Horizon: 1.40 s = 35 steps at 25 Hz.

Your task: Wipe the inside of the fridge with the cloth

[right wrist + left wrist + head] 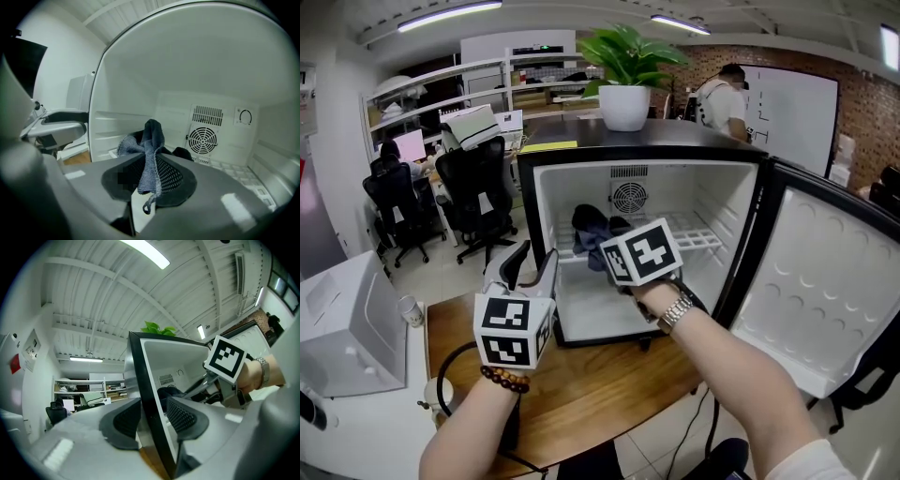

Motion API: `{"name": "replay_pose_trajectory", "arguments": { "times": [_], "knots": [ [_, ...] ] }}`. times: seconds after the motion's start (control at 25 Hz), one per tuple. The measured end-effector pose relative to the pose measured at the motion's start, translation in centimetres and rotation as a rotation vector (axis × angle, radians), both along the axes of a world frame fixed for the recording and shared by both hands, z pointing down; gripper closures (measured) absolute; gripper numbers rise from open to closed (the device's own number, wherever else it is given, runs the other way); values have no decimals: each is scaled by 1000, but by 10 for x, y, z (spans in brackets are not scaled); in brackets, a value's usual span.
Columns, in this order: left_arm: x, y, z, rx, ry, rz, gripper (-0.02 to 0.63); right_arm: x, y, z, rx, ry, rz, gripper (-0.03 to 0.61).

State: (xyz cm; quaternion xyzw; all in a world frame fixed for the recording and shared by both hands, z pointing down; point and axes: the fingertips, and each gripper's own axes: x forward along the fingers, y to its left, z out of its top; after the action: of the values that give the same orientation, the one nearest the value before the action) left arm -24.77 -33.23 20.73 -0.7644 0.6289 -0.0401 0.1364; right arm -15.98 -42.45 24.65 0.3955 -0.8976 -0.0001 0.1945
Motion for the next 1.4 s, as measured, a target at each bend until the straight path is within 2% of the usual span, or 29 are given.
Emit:
{"name": "replay_pose_trajectory", "arguments": {
  "times": [0.92,1.24,1.4],
  "knots": [
    [4,18,-5,22,11,5,439,153,-29,-2,19,-14,265,509],
    [15,27,-10,38,18,30,439,187,-33,-3,12,-19,351,508],
    [32,32,-13,43,11,75,439,195,-32,-3,6,-27,379,509]
  ]
}}
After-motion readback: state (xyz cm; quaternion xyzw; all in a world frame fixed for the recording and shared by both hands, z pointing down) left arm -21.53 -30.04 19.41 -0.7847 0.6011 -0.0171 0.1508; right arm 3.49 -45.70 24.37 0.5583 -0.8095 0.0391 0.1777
